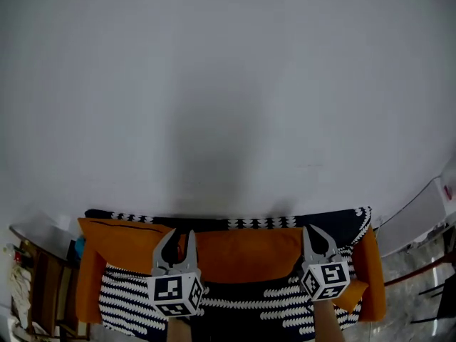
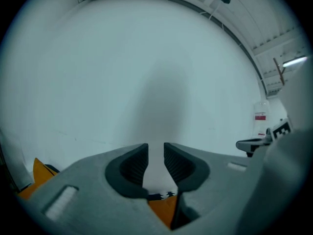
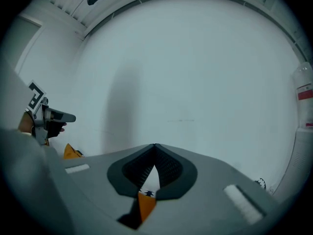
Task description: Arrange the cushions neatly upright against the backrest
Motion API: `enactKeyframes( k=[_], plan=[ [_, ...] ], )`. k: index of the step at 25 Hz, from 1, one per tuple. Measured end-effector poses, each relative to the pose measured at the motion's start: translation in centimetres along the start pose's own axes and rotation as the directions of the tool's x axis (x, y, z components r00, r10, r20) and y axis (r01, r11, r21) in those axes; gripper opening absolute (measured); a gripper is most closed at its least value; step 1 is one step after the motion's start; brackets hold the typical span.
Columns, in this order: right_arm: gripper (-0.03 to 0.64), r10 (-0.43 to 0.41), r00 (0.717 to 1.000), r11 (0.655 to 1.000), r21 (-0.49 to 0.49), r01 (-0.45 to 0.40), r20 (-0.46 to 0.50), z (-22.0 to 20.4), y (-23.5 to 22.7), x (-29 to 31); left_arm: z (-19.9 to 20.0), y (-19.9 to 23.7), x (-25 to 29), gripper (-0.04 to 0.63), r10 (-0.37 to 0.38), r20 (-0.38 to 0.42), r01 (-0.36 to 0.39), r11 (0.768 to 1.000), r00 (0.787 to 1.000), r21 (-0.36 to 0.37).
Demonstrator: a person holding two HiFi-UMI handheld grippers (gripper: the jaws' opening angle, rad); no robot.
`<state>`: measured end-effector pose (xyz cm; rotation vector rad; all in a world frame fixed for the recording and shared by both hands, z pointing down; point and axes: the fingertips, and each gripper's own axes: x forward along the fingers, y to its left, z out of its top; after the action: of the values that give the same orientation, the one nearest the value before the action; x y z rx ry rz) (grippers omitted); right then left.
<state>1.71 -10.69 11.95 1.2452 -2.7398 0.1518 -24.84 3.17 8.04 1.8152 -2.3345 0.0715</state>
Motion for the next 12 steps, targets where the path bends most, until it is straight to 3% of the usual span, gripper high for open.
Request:
enactKeyframes(
  k=[6, 12],
  plan=[
    [0.008, -0.019, 0.999, 1.0, -0.007, 0.019, 0.029, 2.7, 1.4, -2.5, 3.1, -2.0, -2.7, 0.015, 0.011, 0.064, -0.012, 1.0, 0.998, 0.004],
    [0.008, -0.009, 0.998, 1.0, 0.0, 0.009, 0.069, 4.8, 2.7, -4.8, 4.6, -3.6, -5.5, 0.005, 0.015, 0.097, -0.016, 1.0, 0.995, 0.003]
  ],
)
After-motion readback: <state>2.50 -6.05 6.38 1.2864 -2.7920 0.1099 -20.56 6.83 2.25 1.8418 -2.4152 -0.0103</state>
